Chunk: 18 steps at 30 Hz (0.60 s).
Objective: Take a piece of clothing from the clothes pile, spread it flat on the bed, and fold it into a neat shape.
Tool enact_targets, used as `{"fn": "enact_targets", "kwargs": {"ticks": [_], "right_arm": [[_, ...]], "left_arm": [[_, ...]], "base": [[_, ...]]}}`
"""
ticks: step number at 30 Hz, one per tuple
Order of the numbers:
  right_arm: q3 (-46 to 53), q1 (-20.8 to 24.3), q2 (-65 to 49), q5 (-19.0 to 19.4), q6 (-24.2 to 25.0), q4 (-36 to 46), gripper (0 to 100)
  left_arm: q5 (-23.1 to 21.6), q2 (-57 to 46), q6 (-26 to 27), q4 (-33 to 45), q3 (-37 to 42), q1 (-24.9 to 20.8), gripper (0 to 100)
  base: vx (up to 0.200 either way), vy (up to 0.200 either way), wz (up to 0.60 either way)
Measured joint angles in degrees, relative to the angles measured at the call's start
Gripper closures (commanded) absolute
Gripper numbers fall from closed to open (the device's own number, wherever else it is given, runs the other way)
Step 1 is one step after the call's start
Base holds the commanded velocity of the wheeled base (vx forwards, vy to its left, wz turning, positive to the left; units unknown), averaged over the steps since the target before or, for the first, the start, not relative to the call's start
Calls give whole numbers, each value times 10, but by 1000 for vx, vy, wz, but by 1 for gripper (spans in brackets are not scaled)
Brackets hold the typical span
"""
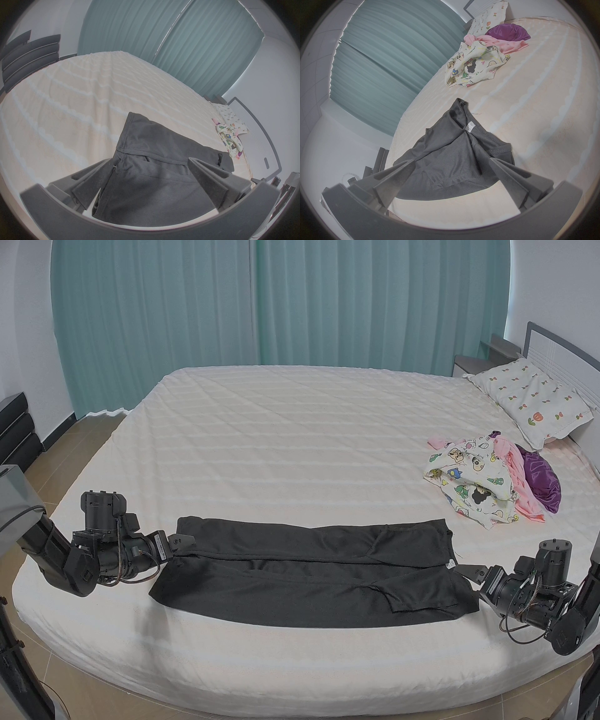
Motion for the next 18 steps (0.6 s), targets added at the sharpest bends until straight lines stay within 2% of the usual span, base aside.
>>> {"fn": "enact_targets", "kwargs": {"ticks": [7,12,18], "right_arm": [[7,-2,12,3,2,-4,0],[15,-1,22,9,5,-18,0],[28,4,30,15,5,-42,0]], "left_arm": [[32,6,-17,0,6,-5,0],[65,-22,-57,-1,27,-21,0],[152,-52,-78,-2,51,-49,0]], "base": [[0,0,0],[0,0,0],[0,0,0]]}}
